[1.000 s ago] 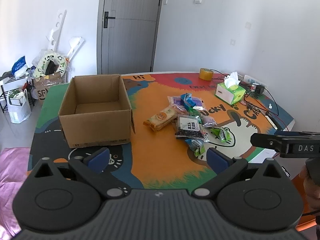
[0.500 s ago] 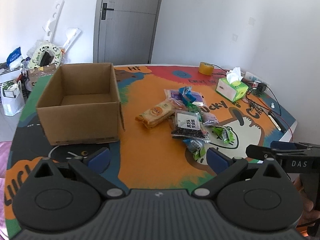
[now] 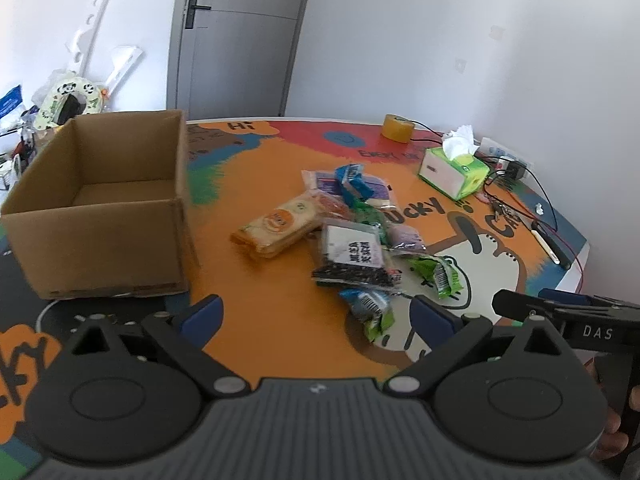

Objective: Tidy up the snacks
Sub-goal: 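Grasp the blue-white snack bag with the left gripper while the right gripper grasps the green snack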

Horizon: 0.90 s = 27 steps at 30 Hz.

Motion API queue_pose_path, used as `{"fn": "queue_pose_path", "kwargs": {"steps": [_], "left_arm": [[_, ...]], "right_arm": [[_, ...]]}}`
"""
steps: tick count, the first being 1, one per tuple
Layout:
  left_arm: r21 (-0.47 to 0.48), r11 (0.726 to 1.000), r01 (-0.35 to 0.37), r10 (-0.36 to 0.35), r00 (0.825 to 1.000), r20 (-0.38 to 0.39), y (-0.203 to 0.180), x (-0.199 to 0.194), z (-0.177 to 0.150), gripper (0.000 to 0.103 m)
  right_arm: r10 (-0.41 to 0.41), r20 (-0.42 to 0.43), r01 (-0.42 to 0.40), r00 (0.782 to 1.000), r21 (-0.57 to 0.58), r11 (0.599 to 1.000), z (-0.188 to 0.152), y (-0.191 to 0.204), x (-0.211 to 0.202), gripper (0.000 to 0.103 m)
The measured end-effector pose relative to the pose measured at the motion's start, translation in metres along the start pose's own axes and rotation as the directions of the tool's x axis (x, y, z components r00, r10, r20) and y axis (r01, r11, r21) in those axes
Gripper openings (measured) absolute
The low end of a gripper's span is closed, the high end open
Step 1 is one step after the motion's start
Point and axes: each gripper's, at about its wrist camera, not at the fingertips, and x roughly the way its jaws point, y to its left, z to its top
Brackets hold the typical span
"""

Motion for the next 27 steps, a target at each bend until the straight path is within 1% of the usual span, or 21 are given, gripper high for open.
{"fn": "queue_pose_path", "kwargs": {"steps": [2,6,10,12,14,18,25,27], "left_arm": [[0.005,1.000,0.007,-0.007,1.000,0.000,-0.004,0.006,0.000,0.099],[0.006,1.000,0.026,-0.026,1.000,-0.009,-0.011,0.018,0.002,0.092],[0.013,0.999,0.033,-0.033,0.999,-0.017,-0.017,0.031,0.002,0.088],[0.011,0.999,0.035,-0.035,0.999,-0.026,-0.019,0.037,0.002,0.084],[0.014,0.999,0.034,-0.034,0.999,-0.036,-0.022,0.045,0.002,0.083],[0.005,0.999,0.033,-0.033,0.998,-0.059,-0.025,0.059,0.000,0.076],[-0.004,1.000,0.017,-0.017,0.997,-0.082,-0.031,0.080,-0.003,0.070],[-0.002,1.000,0.015,-0.015,0.996,-0.087,-0.032,0.084,-0.004,0.065]], "right_arm": [[0.005,0.000,-0.005,1.000,0.007,1.000,-0.001,-0.005,0.003,0.092],[0.015,-0.006,-0.015,1.000,0.007,1.000,-0.003,-0.012,0.011,0.079],[0.021,-0.013,-0.020,1.000,0.006,1.000,-0.004,-0.018,0.020,0.074],[0.023,-0.019,-0.022,1.000,0.010,1.000,-0.004,-0.020,0.025,0.068],[0.029,-0.027,-0.028,0.999,0.015,0.999,-0.005,-0.023,0.030,0.064],[0.035,-0.039,-0.034,0.999,0.010,0.999,-0.005,-0.026,0.040,0.061],[0.046,-0.044,-0.047,0.998,-0.018,0.999,-0.003,-0.025,0.053,0.059],[0.048,-0.045,-0.049,0.998,-0.032,0.998,-0.002,-0.023,0.057,0.059]]}}
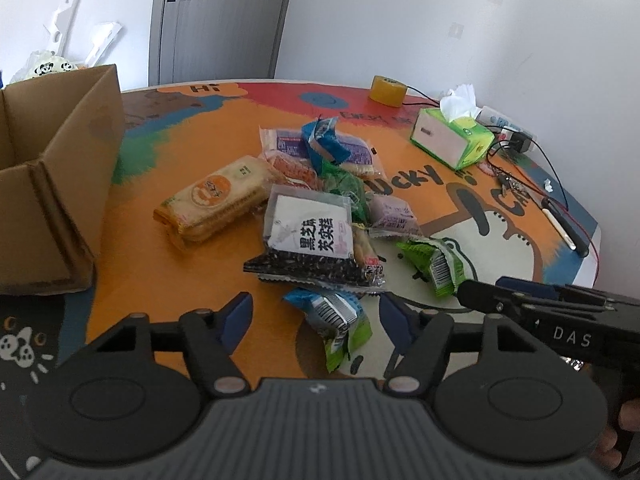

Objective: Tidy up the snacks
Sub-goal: 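Grasp the blue-white snack bag with the left gripper while the right gripper grasps the green snack, then carry both snacks over the cardboard box and open both grippers to drop them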

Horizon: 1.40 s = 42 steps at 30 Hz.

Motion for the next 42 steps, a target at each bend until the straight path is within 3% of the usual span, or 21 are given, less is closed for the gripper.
{"fn": "queue_pose_path", "kwargs": {"steps": [7,13,19,21,24,26,32,42], "left_arm": [[0.012,1.000,-0.008,0.009,1.000,-0.022,0.003,0.009,-0.003,0.036],[-0.006,1.000,0.001,-0.001,1.000,-0.013,0.010,0.002,-0.003,0.029],[-0.019,1.000,-0.016,0.017,1.000,0.025,0.018,-0.010,-0.001,0.028],[-0.031,0.999,-0.025,0.026,0.999,0.032,0.022,-0.013,-0.001,0.028],[-0.044,0.999,-0.028,0.030,0.998,0.049,0.027,-0.019,0.000,0.027],[-0.049,0.998,-0.028,0.031,0.998,0.061,0.029,-0.023,0.001,0.027],[-0.059,0.998,-0.023,0.029,0.994,0.105,0.033,-0.036,0.005,0.027],[-0.060,0.998,-0.027,0.039,0.978,0.205,0.039,-0.069,0.015,0.027]], "right_arm": [[0.013,-0.003,-0.013,1.000,-0.022,1.000,0.004,0.005,0.012,0.057],[0.011,0.005,-0.011,1.000,-0.033,0.999,0.009,0.009,0.022,0.057],[0.015,0.004,-0.014,1.000,-0.050,0.999,0.014,0.015,0.033,0.056],[0.016,-0.016,-0.017,1.000,-0.055,0.998,0.012,0.017,0.038,0.039],[0.031,-0.014,-0.032,0.999,-0.060,0.998,0.010,0.020,0.035,0.034],[0.064,-0.005,-0.064,0.998,-0.035,0.997,0.010,0.018,0.030,0.033],[0.058,0.032,-0.057,0.998,-0.030,0.998,0.013,0.021,0.016,0.032],[0.092,0.085,-0.085,0.992,-0.080,0.993,0.027,0.047,0.000,0.032]]}}
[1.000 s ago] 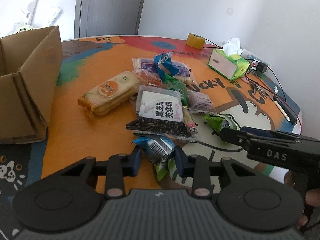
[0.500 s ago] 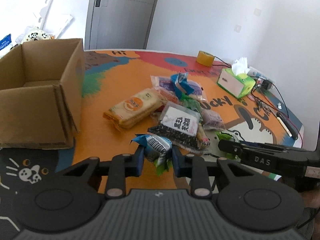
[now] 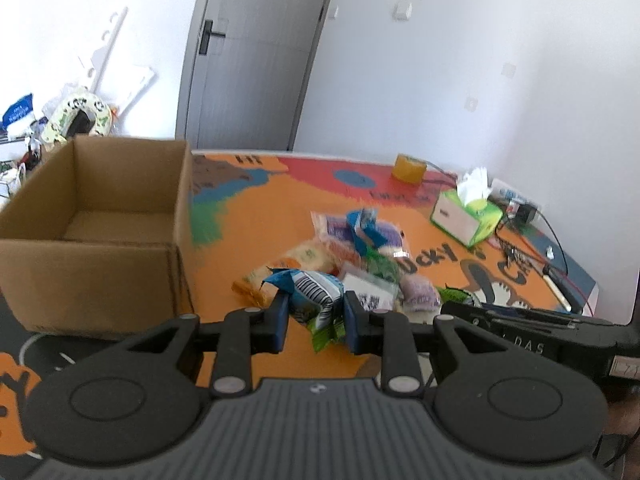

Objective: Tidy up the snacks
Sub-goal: 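Carry both snacks over the cardboard box and open both grippers to drop them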

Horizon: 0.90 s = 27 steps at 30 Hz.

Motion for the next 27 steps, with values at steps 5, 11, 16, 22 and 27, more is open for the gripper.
{"fn": "queue_pose_path", "kwargs": {"steps": [5,11,16,22,27], "left_arm": [[-0.011,1.000,-0.009,0.010,0.998,0.060,0.007,-0.017,0.012,0.027],[-0.017,1.000,-0.021,0.023,0.992,0.123,0.016,-0.035,0.024,0.027],[-0.038,0.998,-0.046,0.052,0.985,0.166,0.029,-0.040,0.036,0.027],[-0.069,0.994,-0.084,0.096,0.977,0.192,0.047,-0.042,0.044,0.027],[-0.096,0.988,-0.124,0.141,0.971,0.195,0.066,-0.037,0.048,0.027]], "right_arm": [[0.029,0.024,-0.028,0.999,-0.028,0.999,0.010,0.018,-0.001,0.032],[0.070,0.056,-0.067,0.996,-0.062,0.996,0.024,0.040,-0.002,0.032],[0.097,0.078,-0.090,0.992,-0.086,0.992,0.035,0.056,-0.001,0.032],[0.138,0.081,-0.129,0.987,-0.112,0.985,0.045,0.072,0.007,0.032],[0.175,0.075,-0.165,0.982,-0.125,0.978,0.051,0.089,0.019,0.032]]}}
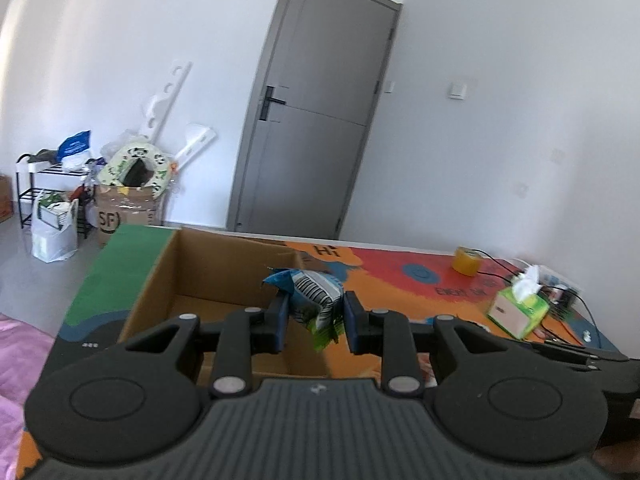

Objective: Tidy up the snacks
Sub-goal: 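Carry both snacks over the cardboard box and open both grippers to drop them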

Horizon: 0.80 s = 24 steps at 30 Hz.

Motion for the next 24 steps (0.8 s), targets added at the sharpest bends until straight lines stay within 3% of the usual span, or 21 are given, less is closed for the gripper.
{"fn": "queue_pose_path", "kwargs": {"steps": [16,19,22,24], "left_arm": [[-0.094,0.991,-0.090,0.089,0.996,-0.019,0.064,0.025,0.011,0.028],[-0.104,0.985,-0.139,0.137,0.990,-0.027,0.071,0.023,0.014,0.033],[-0.119,0.983,-0.139,0.137,0.990,-0.023,0.077,0.017,0.016,0.039],[-0.118,0.983,-0.138,0.137,0.990,-0.016,0.076,0.012,0.016,0.050]], "right_arm": [[0.116,-0.001,-0.115,0.993,-0.050,0.992,0.030,0.056,0.052,0.032],[0.137,-0.002,-0.137,0.991,-0.055,0.989,0.034,0.066,0.059,0.032],[0.156,-0.007,-0.157,0.988,-0.057,0.986,0.036,0.073,0.067,0.032],[0.167,-0.009,-0.167,0.986,-0.059,0.984,0.037,0.078,0.069,0.032]]}}
